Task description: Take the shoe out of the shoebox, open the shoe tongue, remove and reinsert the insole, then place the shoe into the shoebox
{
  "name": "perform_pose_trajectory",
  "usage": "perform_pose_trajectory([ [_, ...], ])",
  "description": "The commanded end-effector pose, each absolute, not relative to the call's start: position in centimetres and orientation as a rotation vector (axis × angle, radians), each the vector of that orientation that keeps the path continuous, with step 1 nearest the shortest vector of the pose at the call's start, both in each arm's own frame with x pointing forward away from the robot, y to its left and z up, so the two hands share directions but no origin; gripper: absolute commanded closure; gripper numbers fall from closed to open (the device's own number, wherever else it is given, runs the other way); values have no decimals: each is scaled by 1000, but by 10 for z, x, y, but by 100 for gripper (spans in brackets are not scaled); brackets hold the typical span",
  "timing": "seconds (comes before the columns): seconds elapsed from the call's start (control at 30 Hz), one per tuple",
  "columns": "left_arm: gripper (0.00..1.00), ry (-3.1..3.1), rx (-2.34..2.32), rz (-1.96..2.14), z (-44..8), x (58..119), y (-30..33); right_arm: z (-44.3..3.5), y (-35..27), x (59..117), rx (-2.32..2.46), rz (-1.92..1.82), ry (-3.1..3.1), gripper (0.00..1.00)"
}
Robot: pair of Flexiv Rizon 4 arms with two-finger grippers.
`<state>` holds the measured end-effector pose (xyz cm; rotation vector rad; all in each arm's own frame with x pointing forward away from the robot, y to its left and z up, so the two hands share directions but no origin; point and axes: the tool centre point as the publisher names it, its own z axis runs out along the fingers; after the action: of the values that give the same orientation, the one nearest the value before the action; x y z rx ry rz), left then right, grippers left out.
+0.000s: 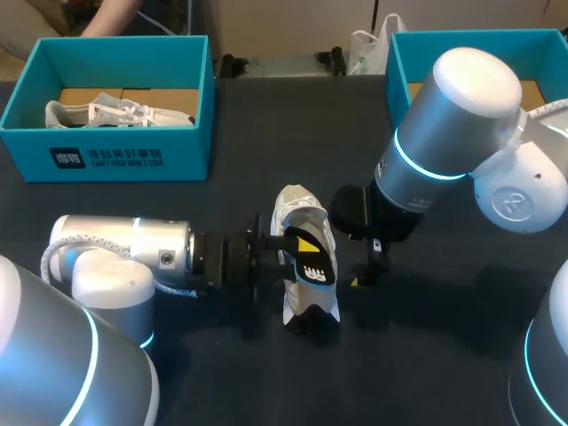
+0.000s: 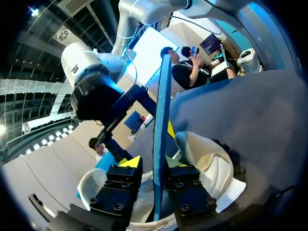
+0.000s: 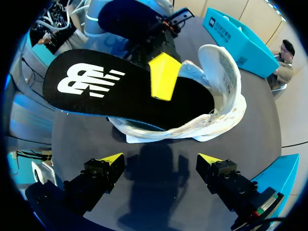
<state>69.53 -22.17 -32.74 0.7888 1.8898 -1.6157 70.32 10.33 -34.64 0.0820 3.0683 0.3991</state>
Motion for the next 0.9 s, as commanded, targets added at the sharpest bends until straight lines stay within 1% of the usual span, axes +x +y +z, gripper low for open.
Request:
perform_pose_trajectory([
  [0.03,75,1887,794,-1608,-317,686,-214,-347,104,703,82,399,3067,0],
  [0.07,79,1882,798,-1607,-315,685,-215,-347,104,703,82,399,3067,0],
  [0.13,91,1881,800,-1606,-313,682,-215,-347,104,703,82,399,3067,0],
  [0.23,91,1882,812,-1597,-311,679,-217,-347,104,703,82,399,3067,0],
  [0.27,93,1881,821,-1595,-311,679,-217,-347,104,703,82,399,3067,0],
  [0.3,100,1881,825,-1596,-311,678,-218,-347,104,703,82,399,3067,0],
  [0.5,100,1848,902,-1553,-323,682,-223,-347,104,703,82,399,3067,0],
  [0.9,100,1916,842,-1456,-350,712,-225,-347,104,703,82,399,3067,0],
])
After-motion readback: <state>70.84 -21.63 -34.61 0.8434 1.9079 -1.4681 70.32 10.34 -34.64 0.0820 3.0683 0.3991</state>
